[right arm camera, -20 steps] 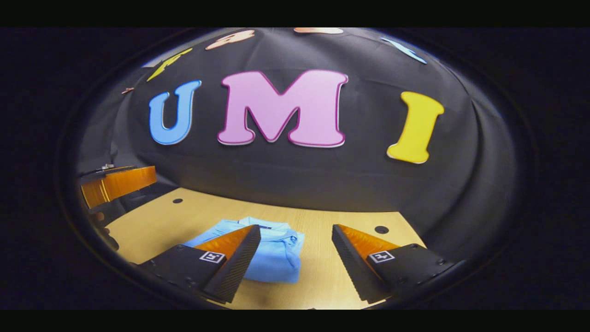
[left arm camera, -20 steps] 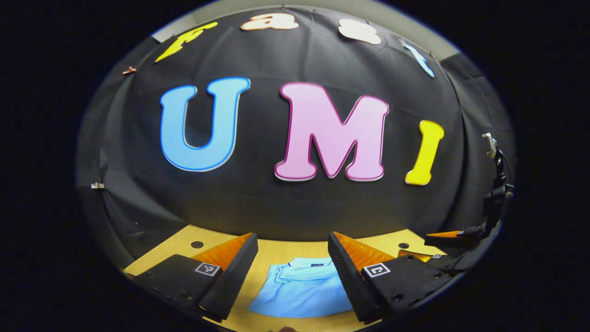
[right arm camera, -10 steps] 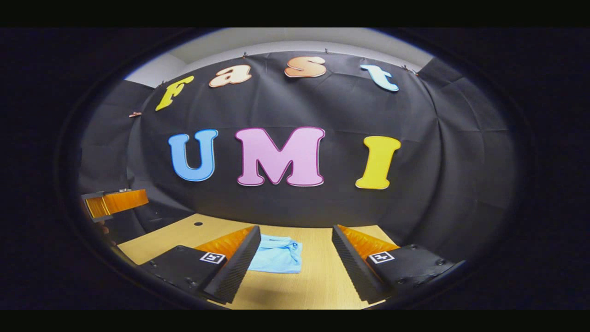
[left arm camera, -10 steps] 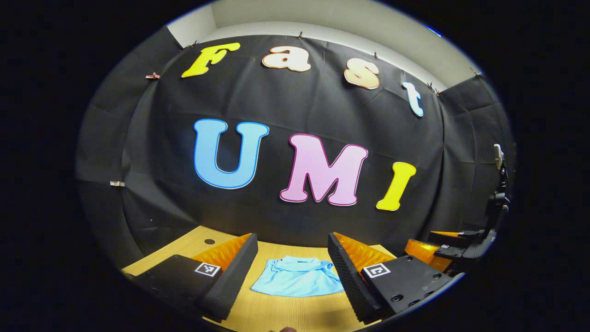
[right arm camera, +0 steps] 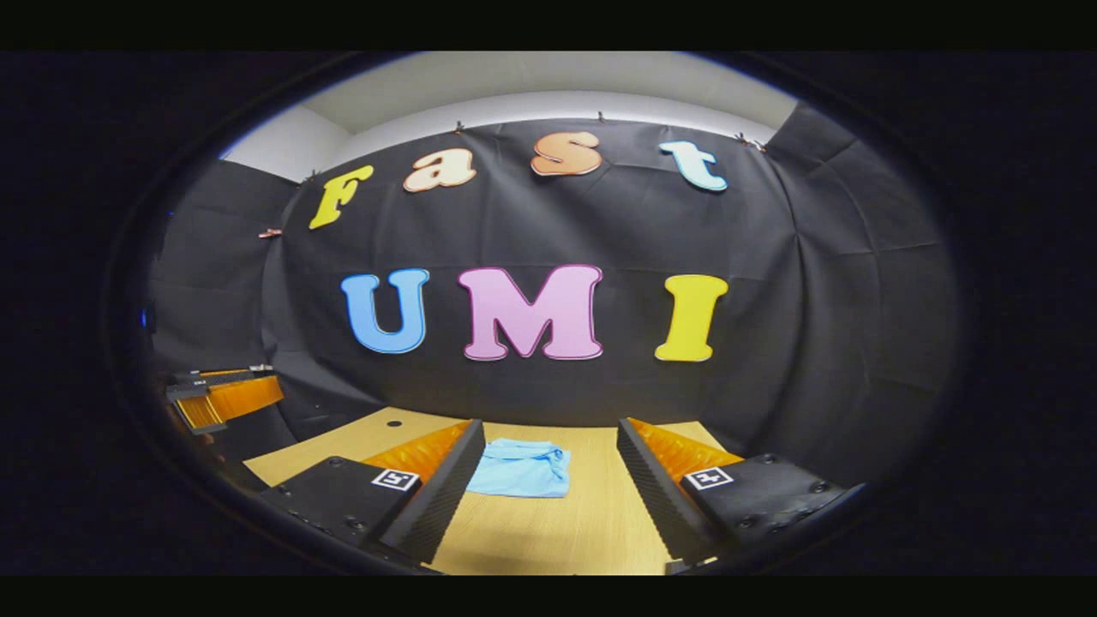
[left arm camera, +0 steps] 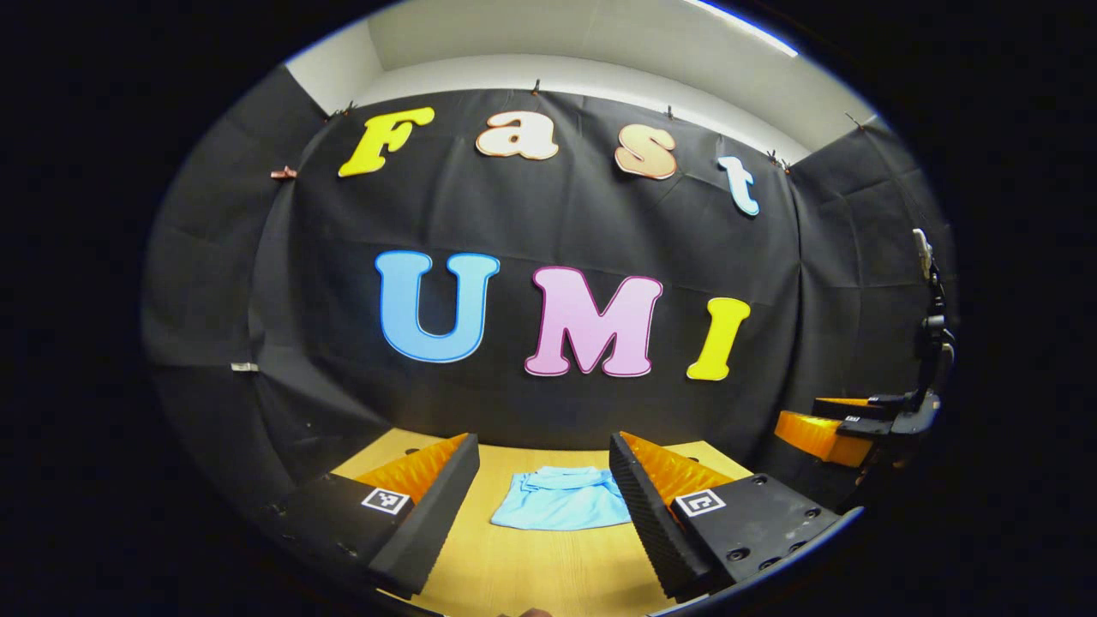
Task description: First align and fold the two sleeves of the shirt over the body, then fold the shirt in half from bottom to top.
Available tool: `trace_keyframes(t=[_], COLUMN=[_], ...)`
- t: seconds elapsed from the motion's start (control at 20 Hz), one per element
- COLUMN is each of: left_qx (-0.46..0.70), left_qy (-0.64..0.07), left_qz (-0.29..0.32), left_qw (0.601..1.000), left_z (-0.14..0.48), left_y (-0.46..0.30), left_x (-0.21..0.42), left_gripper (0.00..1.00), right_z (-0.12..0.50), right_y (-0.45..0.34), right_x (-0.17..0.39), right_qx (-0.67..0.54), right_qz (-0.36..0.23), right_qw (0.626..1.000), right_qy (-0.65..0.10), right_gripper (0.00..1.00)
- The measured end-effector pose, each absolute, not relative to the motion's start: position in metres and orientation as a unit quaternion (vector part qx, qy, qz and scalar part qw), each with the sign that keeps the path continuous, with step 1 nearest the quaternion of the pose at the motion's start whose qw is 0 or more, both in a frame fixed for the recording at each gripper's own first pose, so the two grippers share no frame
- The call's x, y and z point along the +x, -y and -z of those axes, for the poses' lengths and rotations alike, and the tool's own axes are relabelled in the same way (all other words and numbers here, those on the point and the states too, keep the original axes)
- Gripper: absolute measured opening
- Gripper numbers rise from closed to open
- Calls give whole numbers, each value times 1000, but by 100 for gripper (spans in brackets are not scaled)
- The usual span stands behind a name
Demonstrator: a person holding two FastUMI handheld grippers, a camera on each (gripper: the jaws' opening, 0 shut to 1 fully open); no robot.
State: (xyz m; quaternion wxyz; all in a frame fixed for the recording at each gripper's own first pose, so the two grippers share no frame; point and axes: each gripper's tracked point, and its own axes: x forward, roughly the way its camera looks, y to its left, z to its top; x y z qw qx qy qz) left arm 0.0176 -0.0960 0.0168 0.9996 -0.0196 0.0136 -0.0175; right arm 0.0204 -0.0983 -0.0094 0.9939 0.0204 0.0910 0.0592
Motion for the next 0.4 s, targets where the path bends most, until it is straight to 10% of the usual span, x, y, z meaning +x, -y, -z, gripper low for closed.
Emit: trace_keyframes(t=[0.4], left_qx=[-11], left_qy=[-7], left_qz=[31], left_qw=[999], left_z=[-21], left_y=[123], left_x=[-2], left_gripper=[92], right_z=[2], right_y=[101], right_x=[7], right_qx=[25], right_qz=[-75], right_qw=[993], right_qy=[-89], right_gripper=[96])
